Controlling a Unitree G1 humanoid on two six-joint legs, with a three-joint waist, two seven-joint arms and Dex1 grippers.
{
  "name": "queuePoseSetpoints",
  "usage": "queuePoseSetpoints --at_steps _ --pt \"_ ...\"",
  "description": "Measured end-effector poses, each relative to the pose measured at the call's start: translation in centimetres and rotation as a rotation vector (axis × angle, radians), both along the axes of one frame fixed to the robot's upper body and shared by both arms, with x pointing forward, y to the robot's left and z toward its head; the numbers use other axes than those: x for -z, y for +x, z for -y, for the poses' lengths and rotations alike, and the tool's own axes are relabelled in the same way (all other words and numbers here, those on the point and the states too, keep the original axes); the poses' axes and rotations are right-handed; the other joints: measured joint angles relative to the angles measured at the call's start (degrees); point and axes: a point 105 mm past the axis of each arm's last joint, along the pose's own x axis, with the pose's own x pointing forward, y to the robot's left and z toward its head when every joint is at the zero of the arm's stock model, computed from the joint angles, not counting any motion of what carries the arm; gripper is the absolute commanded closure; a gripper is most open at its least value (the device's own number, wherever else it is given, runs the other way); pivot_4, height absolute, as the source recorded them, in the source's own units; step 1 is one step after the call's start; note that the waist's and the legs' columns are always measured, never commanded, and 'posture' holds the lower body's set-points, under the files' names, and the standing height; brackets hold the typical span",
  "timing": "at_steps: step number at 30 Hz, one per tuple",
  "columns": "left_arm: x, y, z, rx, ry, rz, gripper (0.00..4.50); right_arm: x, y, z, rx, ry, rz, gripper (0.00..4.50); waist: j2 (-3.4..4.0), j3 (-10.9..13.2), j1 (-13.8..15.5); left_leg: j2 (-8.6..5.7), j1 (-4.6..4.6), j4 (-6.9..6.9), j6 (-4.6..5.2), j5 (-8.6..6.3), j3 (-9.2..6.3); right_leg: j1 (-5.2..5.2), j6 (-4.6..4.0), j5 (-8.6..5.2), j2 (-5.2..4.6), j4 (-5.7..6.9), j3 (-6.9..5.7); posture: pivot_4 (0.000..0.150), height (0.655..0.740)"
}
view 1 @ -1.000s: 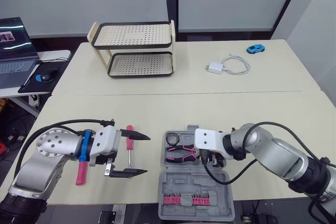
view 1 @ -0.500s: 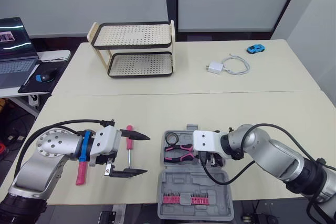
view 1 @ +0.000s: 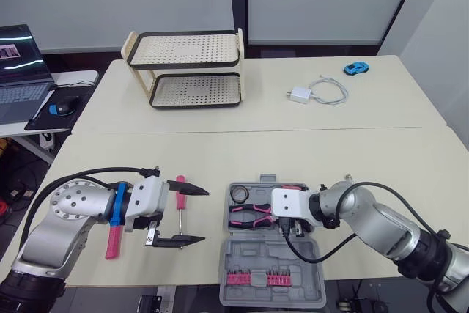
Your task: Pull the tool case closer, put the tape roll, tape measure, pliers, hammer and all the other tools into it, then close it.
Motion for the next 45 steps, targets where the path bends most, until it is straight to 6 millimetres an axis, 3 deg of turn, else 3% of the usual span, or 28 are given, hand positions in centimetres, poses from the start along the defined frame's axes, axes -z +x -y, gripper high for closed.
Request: queuePoseSetpoints --at_steps 5,15,20,26,38,39,45 --pt "0.0 0.1 0.0 -0.003 0.0 0.003 0.0 0.4 0.0 0.2 0.009 0.007 -0.01 3.33 0.0 0.0 0.0 0.0 0.0 0.0 -0.01 0.0 0.01 0.01 0.0 0.0 0.0 0.0 0.01 0.15 0.74" --pt "0.0 0.2 0.1 -0.015 0.004 0.011 0.0 0.0 0.4 0.3 0.025 0.015 0.009 0.04 -0.01 0.0 0.1 -0.02 0.0 0.01 -0.01 0.01 0.0 0.02 0.0 0.0 -0.01 -0.01 0.01 0.15 0.74" --pt "0.1 0.4 0.3 -0.016 0.001 0.015 0.0 -1.0 0.2 0.4 0.054 0.082 -0.012 0.04 -0.01 0.0 0.1 -0.01 -0.01 0.0 -0.01 0.01 0.0 0.03 0.0 0.0 -0.01 -0.01 0.0 0.15 0.74" --pt "-0.1 0.1 1.1 0.01 -0.002 0.01 0.0 -2.2 -0.4 -1.4 0.075 0.319 -0.007 0.04 -0.02 0.0 0.1 -0.03 -0.01 0.01 -0.02 0.01 -0.01 0.06 0.0 0.0 -0.01 -0.01 0.01 0.15 0.74" --pt "-0.3 0.0 1.4 0.013 -0.005 0.009 0.0 -0.7 -0.4 -1.5 0.108 0.423 0.046 4.29 -0.02 0.0 0.1 0.0 0.05 0.01 -0.03 0.02 0.01 0.07 0.0 0.0 0.03 0.04 0.03 0.15 0.74" --pt "-0.3 0.0 1.4 0.011 -0.006 0.01 0.0 -0.5 -0.4 -1.6 0.116 0.431 0.042 4.47 -0.02 0.0 0.1 0.0 0.05 0.01 -0.03 0.02 0.01 0.08 0.0 0.0 0.03 0.04 0.03 0.15 0.74" --pt "-0.4 0.1 1.5 0.005 -0.008 0.017 0.0 0.7 0.4 -1.2 0.17 0.407 0.059 4.47 -0.02 0.0 0.1 0.01 0.06 0.01 -0.04 0.02 0.01 0.07 0.0 0.0 0.03 0.06 0.03 0.15 0.74"
